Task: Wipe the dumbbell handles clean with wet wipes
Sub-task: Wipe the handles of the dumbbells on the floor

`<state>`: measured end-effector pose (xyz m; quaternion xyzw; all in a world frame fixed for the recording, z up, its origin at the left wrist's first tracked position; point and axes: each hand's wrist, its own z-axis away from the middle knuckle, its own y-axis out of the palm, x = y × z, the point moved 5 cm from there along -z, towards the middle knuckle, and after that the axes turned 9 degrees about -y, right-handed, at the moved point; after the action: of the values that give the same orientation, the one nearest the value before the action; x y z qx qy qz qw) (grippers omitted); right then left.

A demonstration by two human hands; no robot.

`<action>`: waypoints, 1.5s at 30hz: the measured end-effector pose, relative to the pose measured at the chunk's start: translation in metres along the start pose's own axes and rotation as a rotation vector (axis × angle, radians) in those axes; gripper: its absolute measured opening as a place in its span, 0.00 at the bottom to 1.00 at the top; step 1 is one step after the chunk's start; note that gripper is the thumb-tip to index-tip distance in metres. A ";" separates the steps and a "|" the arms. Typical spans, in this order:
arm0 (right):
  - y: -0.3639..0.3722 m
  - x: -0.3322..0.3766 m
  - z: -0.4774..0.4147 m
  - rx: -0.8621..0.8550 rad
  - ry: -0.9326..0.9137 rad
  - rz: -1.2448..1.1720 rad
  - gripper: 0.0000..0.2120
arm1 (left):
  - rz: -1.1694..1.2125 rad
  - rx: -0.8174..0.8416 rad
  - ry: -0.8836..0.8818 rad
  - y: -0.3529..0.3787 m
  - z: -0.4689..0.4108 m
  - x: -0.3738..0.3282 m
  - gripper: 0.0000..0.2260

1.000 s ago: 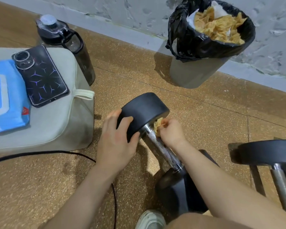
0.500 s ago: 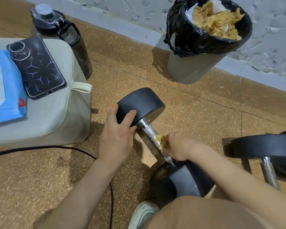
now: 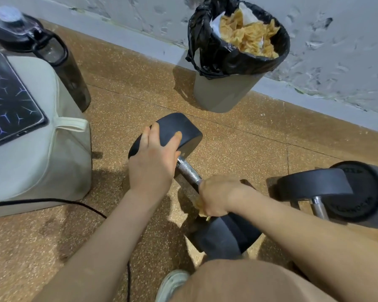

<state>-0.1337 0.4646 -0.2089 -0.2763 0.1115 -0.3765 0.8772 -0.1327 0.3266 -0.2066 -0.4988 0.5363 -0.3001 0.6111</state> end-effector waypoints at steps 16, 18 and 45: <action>-0.001 -0.030 -0.018 -0.074 0.154 0.260 0.21 | -0.168 0.121 0.210 0.033 -0.020 -0.052 0.32; 0.005 -0.017 -0.026 -0.084 0.121 0.274 0.20 | -0.105 0.120 0.224 0.033 -0.027 -0.057 0.33; -0.064 -0.194 0.108 -0.686 -0.128 -1.491 0.15 | 1.191 0.768 -0.253 -0.020 -0.065 -0.181 0.08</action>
<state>-0.2620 0.6120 -0.0860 -0.5514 -0.0428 -0.7887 0.2685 -0.2362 0.4648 -0.1191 0.0976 0.4987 -0.0233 0.8610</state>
